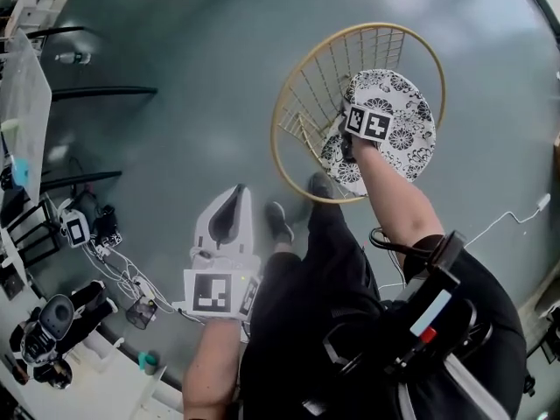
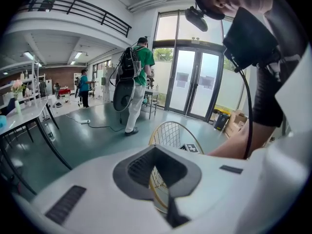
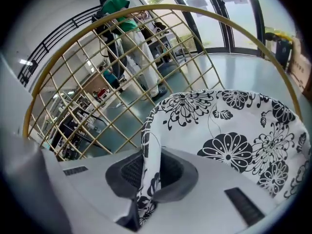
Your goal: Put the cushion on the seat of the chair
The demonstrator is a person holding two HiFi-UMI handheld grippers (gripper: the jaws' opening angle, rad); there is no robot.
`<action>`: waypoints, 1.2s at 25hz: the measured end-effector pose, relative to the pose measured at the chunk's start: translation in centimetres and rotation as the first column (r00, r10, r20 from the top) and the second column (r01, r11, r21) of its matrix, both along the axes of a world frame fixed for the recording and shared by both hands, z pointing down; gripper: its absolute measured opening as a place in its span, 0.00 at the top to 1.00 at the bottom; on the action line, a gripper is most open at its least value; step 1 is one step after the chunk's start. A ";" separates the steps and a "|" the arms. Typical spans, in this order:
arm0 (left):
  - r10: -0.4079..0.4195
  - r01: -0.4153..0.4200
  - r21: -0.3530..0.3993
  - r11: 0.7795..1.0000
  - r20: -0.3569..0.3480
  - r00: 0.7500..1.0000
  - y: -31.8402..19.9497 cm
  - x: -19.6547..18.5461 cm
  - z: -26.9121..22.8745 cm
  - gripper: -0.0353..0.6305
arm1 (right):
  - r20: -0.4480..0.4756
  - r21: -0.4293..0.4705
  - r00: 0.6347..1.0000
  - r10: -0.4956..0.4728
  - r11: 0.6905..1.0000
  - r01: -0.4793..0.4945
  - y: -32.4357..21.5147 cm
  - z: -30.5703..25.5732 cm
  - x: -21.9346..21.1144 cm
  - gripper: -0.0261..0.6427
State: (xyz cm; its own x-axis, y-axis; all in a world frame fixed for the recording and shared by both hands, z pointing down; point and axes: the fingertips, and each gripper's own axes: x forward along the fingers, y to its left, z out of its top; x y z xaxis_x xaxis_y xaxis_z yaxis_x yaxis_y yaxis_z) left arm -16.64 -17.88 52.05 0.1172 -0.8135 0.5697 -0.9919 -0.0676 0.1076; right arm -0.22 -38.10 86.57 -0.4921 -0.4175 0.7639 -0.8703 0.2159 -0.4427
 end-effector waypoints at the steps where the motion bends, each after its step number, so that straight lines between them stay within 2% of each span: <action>1: -0.001 0.001 0.002 1.000 -0.004 1.000 -0.1 0.0 0.3 0.94 | 0.003 0.002 1.000 -0.002 1.000 0.002 -0.1 0.3 -0.1 0.93; 7: 0.012 -0.012 0.003 1.000 -0.020 1.000 -0.9 1.3 2.4 0.94 | 0.010 0.019 1.000 -0.018 1.000 0.017 0.1 1.5 0.0 0.92; 10: 0.005 -0.005 0.003 1.000 -0.054 0.999 -2.4 1.4 4.3 0.94 | 0.006 0.016 0.999 -0.032 0.999 0.032 -0.2 2.4 -0.8 0.83; 12: 0.001 -0.001 0.013 1.000 -0.075 0.997 -3.4 1.5 5.2 0.94 | -0.002 0.015 0.999 -0.039 0.999 0.039 -0.3 2.5 -1.2 0.83; 21: 0.087 -0.090 -0.024 0.996 -0.093 0.992 -7.8 4.4 9.3 0.94 | -0.001 0.025 0.997 -0.071 0.997 0.071 -0.2 2.7 -1.8 0.75; 25: 0.109 -0.114 -0.050 0.992 -0.089 0.990 -8.5 5.2 10.4 0.94 | -0.008 0.040 0.996 -0.091 0.995 0.091 -0.1 2.1 -2.1 0.69; 30: 0.121 -0.129 -0.078 0.989 -0.101 0.987 -8.9 6.1 11.3 0.94 | -0.002 0.055 0.996 -0.086 0.995 0.086 0.1 1.5 -1.8 0.54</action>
State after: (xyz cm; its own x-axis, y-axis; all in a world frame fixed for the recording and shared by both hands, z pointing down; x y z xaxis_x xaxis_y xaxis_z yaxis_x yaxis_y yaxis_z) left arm -10.50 -26.83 63.36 0.2725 -0.7390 0.6162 -0.9609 -0.1771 0.2126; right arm -2.04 -38.00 88.03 -0.5283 -0.4148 0.7409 -0.8473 0.3138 -0.4285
